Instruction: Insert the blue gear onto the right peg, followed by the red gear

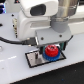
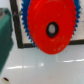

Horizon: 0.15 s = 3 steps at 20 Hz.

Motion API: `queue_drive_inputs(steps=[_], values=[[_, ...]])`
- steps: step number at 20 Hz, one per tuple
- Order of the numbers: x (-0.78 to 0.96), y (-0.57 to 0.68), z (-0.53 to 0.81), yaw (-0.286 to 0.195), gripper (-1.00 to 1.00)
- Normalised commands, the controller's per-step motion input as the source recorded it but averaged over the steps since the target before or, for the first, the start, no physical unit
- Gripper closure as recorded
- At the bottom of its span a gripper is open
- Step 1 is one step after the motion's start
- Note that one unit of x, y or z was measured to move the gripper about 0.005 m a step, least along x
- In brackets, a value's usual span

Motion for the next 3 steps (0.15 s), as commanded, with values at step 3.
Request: queue_drive_inputs(steps=[3], values=[[-0.01,0.09,0.65,0.0,-1.0]])
